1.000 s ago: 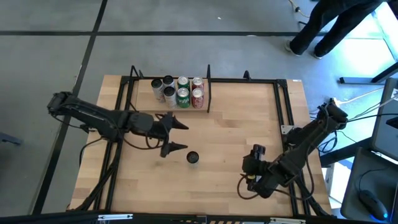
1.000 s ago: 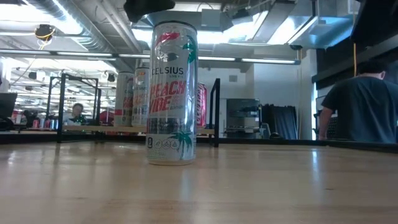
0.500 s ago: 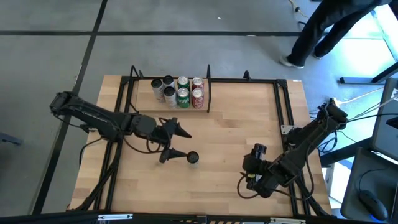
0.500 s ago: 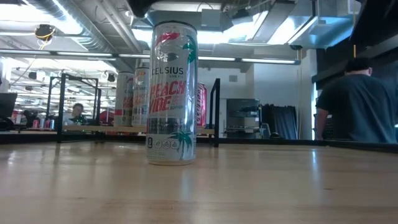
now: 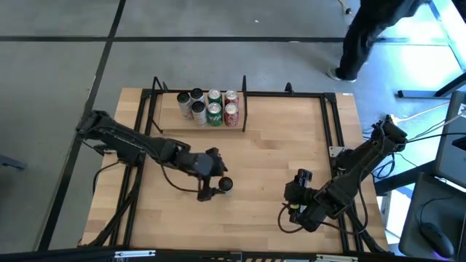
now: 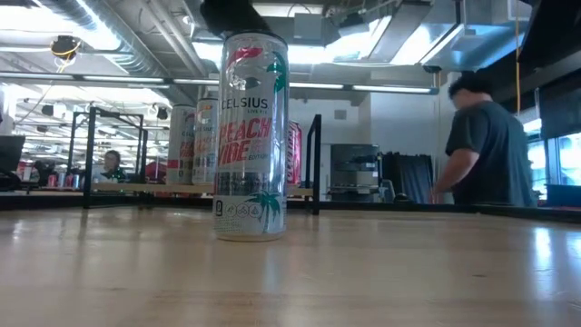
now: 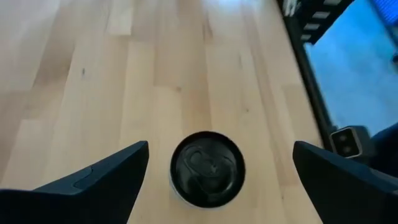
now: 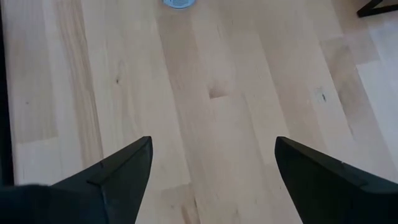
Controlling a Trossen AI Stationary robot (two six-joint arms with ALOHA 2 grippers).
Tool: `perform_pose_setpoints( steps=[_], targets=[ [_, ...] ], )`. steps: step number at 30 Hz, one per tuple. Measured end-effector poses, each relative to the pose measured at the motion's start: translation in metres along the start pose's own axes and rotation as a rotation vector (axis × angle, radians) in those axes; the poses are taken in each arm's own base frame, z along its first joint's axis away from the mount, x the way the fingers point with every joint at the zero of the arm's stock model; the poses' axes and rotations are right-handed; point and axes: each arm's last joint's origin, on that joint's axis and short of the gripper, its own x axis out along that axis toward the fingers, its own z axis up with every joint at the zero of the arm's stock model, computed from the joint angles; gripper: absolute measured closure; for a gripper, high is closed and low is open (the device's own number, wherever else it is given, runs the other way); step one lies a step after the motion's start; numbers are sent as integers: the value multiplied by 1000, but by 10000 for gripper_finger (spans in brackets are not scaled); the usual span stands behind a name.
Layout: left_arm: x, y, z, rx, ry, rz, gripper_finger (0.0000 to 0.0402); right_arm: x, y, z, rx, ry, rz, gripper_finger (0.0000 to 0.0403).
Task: Place canned beverage on shelf
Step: Put the white-pink soda can on the shelf aligned with the other white-pink soda can
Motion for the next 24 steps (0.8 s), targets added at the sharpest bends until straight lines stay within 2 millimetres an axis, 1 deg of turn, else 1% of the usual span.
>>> perform_pose_setpoints(
  steps=[2, 5, 8, 13, 16, 18, 22, 24],
  targets=[
    [7, -1, 2, 6, 31, 13, 11, 0, 0, 0, -2, -1, 0, 77],
    [22, -1, -2, 18, 78, 23, 11, 0, 0, 0, -2, -1, 0, 77],
    [32, -2, -6, 9, 114, 13, 11, 0, 0, 0, -2, -1, 1, 77],
    [43, -1, -11, 11, 148, 26, 11, 0, 0, 0, -3, -1, 1, 77],
    [43, 0, -11, 12, 146, 49, 14, 0, 0, 0, -3, -1, 0, 77],
    [43, 0, -10, 13, 139, 69, 24, 0, 0, 0, -3, -1, 0, 77],
    [43, 1, -13, 34, 169, 62, 63, 0, 0, 0, -3, -4, -2, 77],
    [49, 1, -16, 28, 196, 39, 83, 0, 0, 0, -6, -11, -7, 77]
  ],
)
